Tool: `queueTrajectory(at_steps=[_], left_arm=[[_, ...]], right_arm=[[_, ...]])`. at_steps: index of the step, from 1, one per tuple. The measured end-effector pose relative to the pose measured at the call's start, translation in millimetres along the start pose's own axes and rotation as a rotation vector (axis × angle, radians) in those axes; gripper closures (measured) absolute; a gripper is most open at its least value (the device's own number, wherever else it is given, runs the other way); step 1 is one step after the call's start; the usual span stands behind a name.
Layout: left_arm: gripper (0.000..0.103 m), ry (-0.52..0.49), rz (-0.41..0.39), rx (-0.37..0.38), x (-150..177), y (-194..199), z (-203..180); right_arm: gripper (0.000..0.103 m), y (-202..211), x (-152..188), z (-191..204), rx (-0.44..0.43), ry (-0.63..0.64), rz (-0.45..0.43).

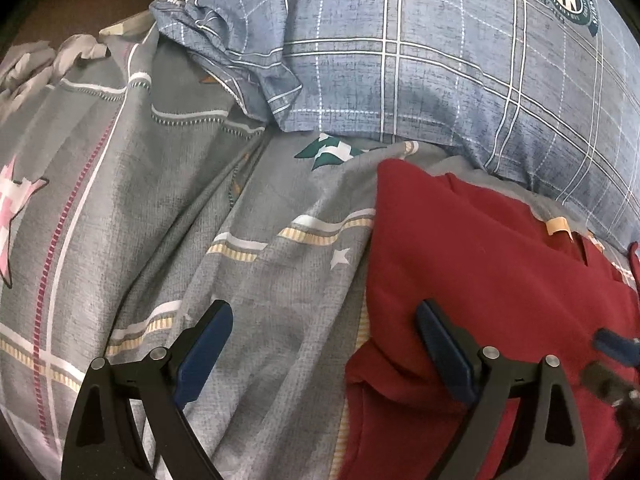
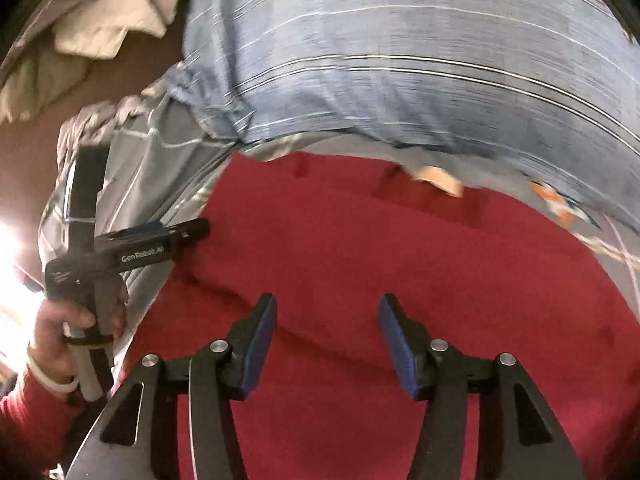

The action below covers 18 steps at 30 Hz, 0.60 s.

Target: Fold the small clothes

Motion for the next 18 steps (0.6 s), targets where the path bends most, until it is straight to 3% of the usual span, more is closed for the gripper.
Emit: queueTrajectory(at_steps=[5, 10, 14, 18], left_arm=[[0.010, -0.010, -0.002, 0.007, 1, 2, -4], [0.010, -0.040, -0.036, 0.041, 4, 16, -11], [0.010, -0.047, -0.046, 0.102, 9, 27, -15], [0.010, -0.054, -0.036, 0.123, 12, 30, -18]], right_arm=[[0.046, -25, 4, 20, 0.047, 0.017, 0.044], [0.047, -12, 10, 33, 0.066, 0.102, 0.078], [0.046, 19, 17, 17, 0.069, 0.028, 0.041], [0.044, 43, 26, -15, 0.157, -0.041, 0.027]])
Point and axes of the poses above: each gripper's, at about its wrist camera, not at the fingertips, and y roughly against the way its jaws point, z to its left, x to its underside, the point moved 3 cm from there along -y, roughly the way its jaws point, and after that the axes turned 15 degrees about y, right-handed, at the moved point
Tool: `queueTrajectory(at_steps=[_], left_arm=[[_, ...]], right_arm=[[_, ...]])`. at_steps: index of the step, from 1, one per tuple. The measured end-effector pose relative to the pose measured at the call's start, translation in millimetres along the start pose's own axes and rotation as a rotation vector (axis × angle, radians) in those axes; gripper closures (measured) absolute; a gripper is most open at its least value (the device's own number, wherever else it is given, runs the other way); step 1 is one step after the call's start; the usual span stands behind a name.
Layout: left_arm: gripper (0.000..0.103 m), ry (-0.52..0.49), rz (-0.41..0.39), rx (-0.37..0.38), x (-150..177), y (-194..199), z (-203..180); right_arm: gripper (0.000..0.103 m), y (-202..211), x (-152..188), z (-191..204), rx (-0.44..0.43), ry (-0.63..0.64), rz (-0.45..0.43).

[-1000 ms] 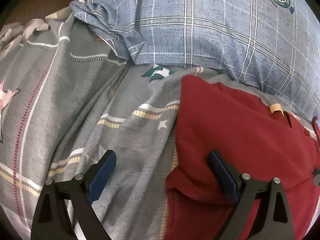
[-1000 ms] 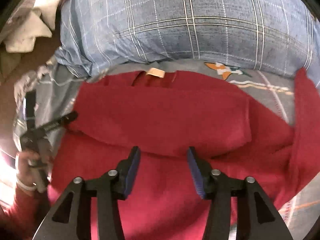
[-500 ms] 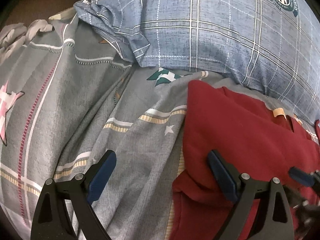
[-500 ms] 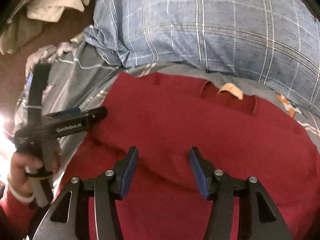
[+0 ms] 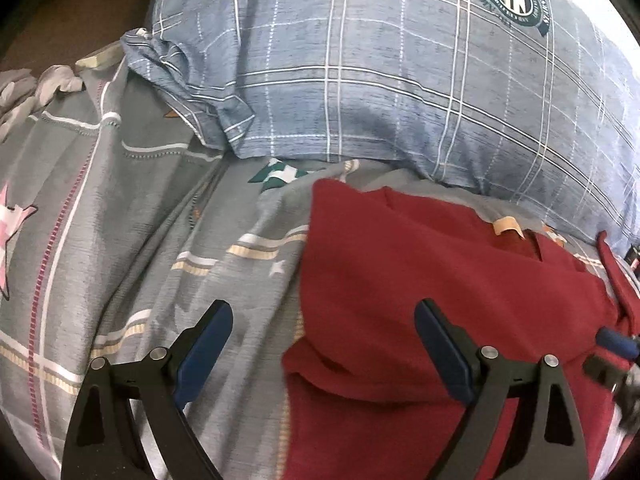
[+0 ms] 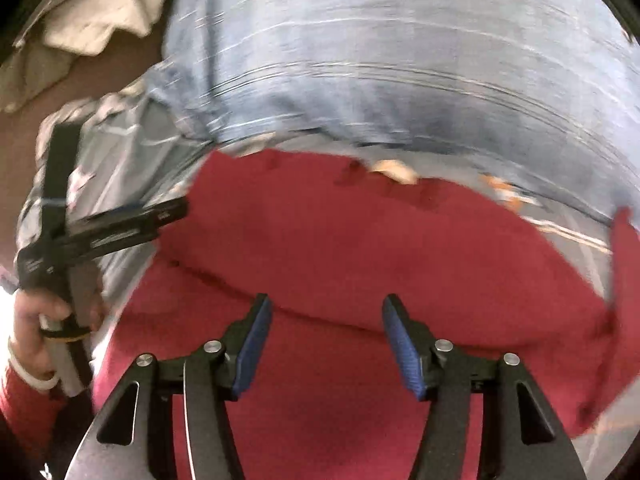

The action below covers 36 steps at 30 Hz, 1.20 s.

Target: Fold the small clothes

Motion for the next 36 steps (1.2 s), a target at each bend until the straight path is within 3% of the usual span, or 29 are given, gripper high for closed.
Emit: queueTrajectory(at_steps=[6, 8, 13, 17, 20, 23, 27, 30, 33, 35, 36], left_arm=[[0.010, -0.042, 0.024, 0.068, 6, 2, -14], [0.010, -0.074, 0.045, 0.079, 11, -2, -21], [0.010, -0.155, 0.075, 0.029, 19, -17, -30], [0.010, -0.165, 0.072, 0.017, 19, -20, -32], [0.010, -0.163, 0.074, 0.014, 19, -21, -32], [0.010, -0.165, 0.072, 0.012, 20, -22, -33], [0.010, -0.165, 0.076, 0.017, 20, -24, -31], [0.010, -0.168, 0.078, 0.016, 20, -25, -31], [0.009, -0.166, 0.084, 0.018, 18, -27, -30], [0.010, -0.152, 0.091, 0.023, 16, -28, -28], [0.010, -0.137, 0.095, 0.027, 15, -29, -27]], right_arm=[[0.041, 10, 21, -53, 0.114, -0.143, 0.014], [0.038, -3, 35, -65, 0.089, -0.192, 0.060], [0.040, 14, 34, -80, 0.038, -0.253, 0.003], [0.034, 50, 30, -127, 0.173, -0.326, -0.058], [0.031, 63, 36, -182, 0.251, -0.430, -0.051], [0.031, 58, 42, -229, 0.343, -0.479, 0.010], [0.031, 38, 49, -262, 0.326, -0.550, 0.022], [0.032, 13, 49, -272, 0.337, -0.534, 0.076], [0.040, -11, 53, -274, 0.371, -0.491, 0.136], [0.072, -9, 55, -280, 0.427, -0.487, 0.134], [0.076, -6, 57, -282, 0.412, -0.508, 0.121]])
Point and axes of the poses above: each gripper's, at about its wrist camera, not at the fingertips, and y roughly against the way its jaws point, z to its left, x to its underside, the point moved 3 cm from there along -y, roughly the way its jaws point, and after that the axes turned 15 degrees about y, right-handed, at the moved point
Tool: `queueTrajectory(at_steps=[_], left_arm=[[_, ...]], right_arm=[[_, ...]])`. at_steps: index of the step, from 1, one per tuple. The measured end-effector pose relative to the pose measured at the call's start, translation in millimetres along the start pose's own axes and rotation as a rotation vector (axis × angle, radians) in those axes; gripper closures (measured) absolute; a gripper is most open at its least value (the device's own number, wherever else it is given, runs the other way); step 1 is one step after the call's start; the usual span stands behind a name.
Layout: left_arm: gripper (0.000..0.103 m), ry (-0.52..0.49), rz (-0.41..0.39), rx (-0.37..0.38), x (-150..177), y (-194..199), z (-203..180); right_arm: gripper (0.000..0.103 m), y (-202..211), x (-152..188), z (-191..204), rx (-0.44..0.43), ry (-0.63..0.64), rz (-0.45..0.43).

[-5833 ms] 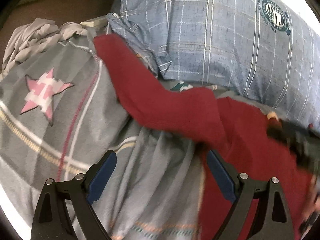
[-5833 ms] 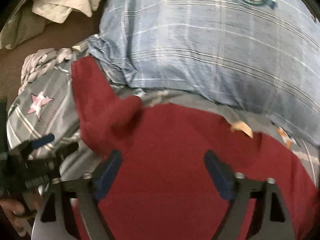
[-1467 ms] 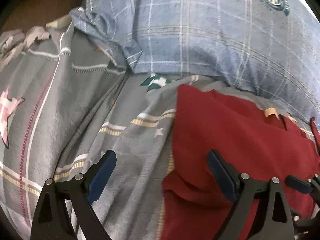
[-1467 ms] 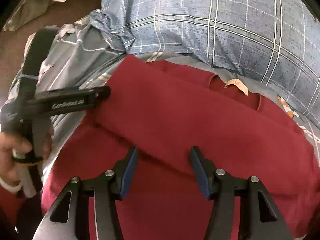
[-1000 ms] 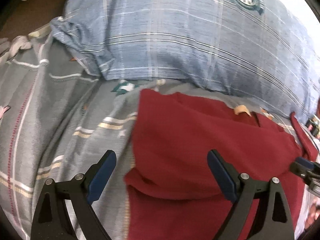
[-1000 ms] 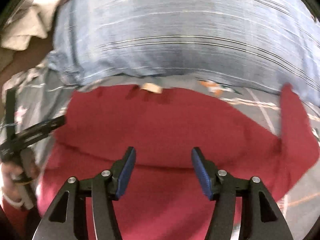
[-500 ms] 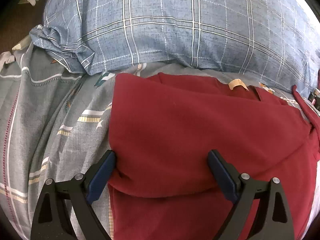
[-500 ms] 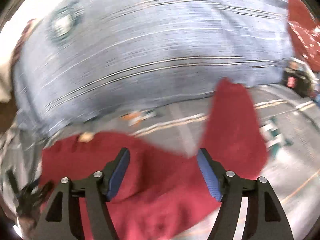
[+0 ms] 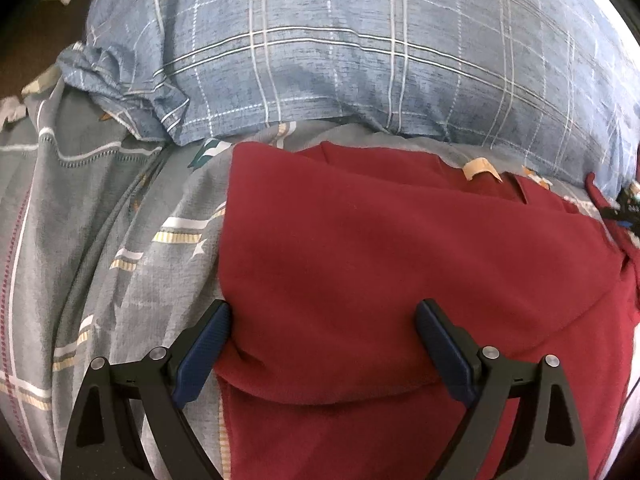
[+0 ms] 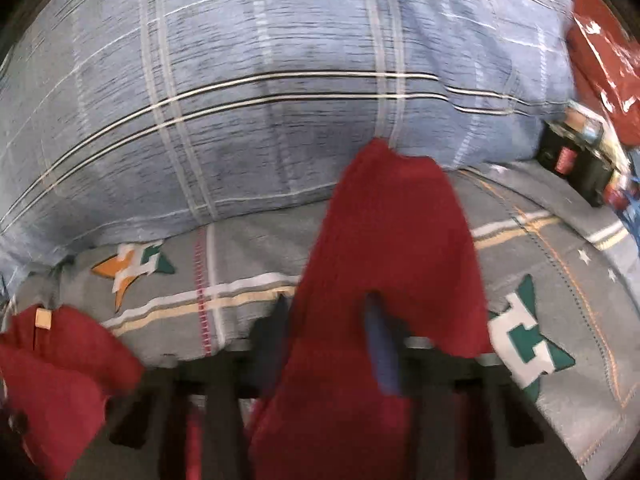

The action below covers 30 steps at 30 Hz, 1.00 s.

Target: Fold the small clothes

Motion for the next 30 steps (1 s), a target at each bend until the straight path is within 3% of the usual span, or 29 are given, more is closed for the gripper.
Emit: queueTrajectory(at_steps=[1, 2, 6, 10, 12, 13, 14, 15, 16, 17, 21, 25, 28, 29, 30], left_arm=[[0.010, 0.013, 0.002, 0.006, -1, 0, 2], [0.010, 0.025, 0.003, 0.010, -3, 1, 4], [0.010, 0.085, -0.023, 0.026, -10, 10, 13], [0.010, 0.111, -0.057, 0.049, -13, 21, 19], [0.010, 0.123, -0.058, 0.050, -11, 23, 23], [0.010, 0.129, -0.055, 0.052, -10, 24, 24], [0.010, 0.135, -0.051, 0.053, -9, 24, 25], [0.010, 0.140, -0.049, 0.053, -8, 24, 27], [0.010, 0.142, -0.048, 0.052, -8, 24, 28], [0.010, 0.143, -0.048, 0.050, -8, 24, 29], [0.010, 0.152, -0.037, 0.049, -13, 19, 27], [0.010, 0.127, -0.025, 0.046, -13, 14, 21], [0.010, 0.094, -0.024, 0.030, -13, 12, 16], [0.010, 0.090, -0.026, 0.028, -13, 12, 15], [0.010, 0.091, -0.031, 0.031, -13, 13, 15]], right_arm=[[0.088, 3, 3, -7, -0.060, -0.039, -0.010], [0.095, 5, 6, -11, -0.093, -0.061, -0.009], [0.101, 29, 16, -21, -0.169, -0.084, -0.042], [0.102, 85, 14, -8, -0.250, -0.041, -0.158], [0.101, 99, 5, 2, -0.225, 0.013, -0.180], [0.096, 100, -3, 7, -0.189, 0.036, -0.180], [0.081, 99, -7, 9, -0.164, 0.036, -0.173], [0.065, 91, -11, 8, -0.145, 0.025, -0.160], [0.029, 79, -14, 5, -0.125, -0.004, -0.146], [0.024, 70, -17, 4, -0.107, -0.021, -0.141], [0.028, 15, -21, 0, -0.035, -0.032, -0.024], [0.040, -22, -19, -11, 0.002, -0.079, 0.035], [0.076, -26, -23, -11, 0.083, 0.012, 0.029], [0.096, -23, -22, -13, 0.059, 0.005, 0.022], [0.097, -20, -21, -17, 0.025, -0.017, 0.020]])
Point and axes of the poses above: each gripper's, at about its wrist camera, not at the fingertips, and y roughly against the way its jaws point, z to its left, x to its underside, the point moved 3 cm from there along -y, roughly the way its jaws point, and after that the axes turned 15 degrees about y, right-handed, at the moved point
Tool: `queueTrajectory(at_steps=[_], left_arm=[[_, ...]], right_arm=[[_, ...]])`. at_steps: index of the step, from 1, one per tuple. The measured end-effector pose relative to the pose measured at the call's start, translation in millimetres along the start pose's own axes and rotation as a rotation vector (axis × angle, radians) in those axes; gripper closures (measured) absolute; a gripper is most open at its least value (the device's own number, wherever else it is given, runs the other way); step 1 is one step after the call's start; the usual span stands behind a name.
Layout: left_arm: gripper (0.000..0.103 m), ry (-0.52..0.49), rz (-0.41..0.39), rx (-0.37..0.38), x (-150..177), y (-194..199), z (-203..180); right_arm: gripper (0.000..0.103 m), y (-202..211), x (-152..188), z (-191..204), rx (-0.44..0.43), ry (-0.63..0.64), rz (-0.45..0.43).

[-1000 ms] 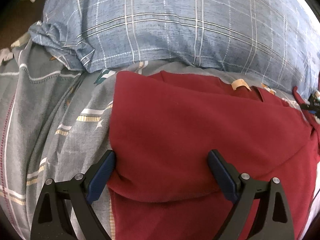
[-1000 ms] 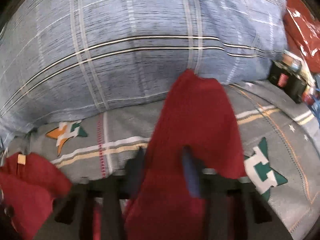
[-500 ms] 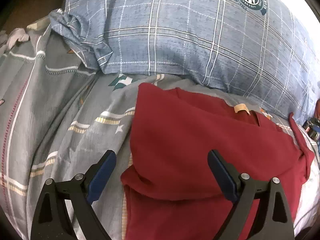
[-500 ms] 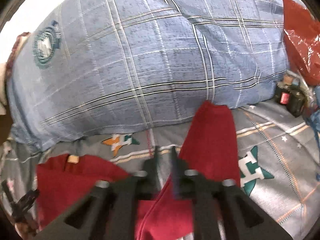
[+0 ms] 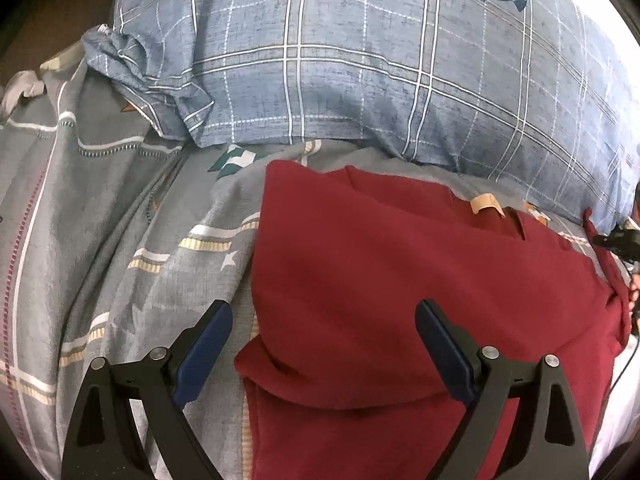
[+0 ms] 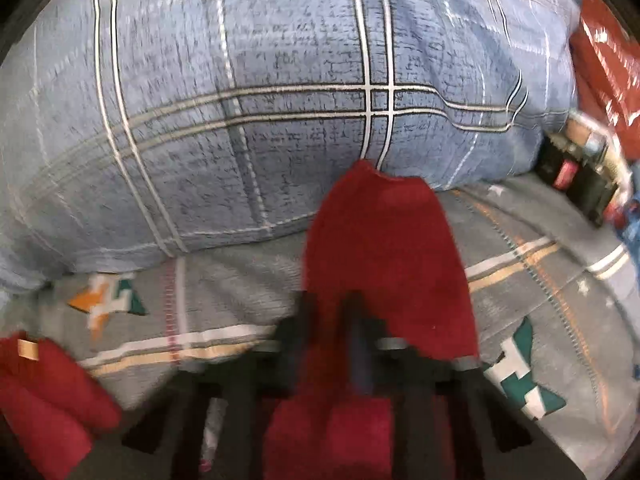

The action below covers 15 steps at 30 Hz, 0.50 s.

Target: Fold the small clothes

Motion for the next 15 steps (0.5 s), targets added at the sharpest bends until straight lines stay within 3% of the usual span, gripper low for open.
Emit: queueTrajectory(at_steps=[4, 7, 11, 15], left_arm=[[0.010, 0.020, -0.014, 0.018, -2, 7, 3], [0.010, 0.044, -0.031, 0.027, -4, 14, 9], [0.010, 0.088, -0.047, 0.046, -7, 21, 18], [0.010, 0.132, -0.048, 0.079, -7, 24, 25]], right_arm=[[0.097, 44, 9, -12, -0.160, -0.071, -0.111], [0.097, 91, 11, -2, -0.295, -0.057, -0.210], [0.096, 162, 10, 52, -0.473, 0.075, -0.332], [0.096, 192, 23, 141, -0.600, 0.268, -0.349]])
Point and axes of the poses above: each gripper's, at about its wrist camera, not at the fingertips, and y roughly against the way its jaws point, z to its left, x to its underside, the point moved 3 cm from there along -y, roughly the way its jaws point, and after that the axes turned 15 degrees about y, right-handed, at the moved point
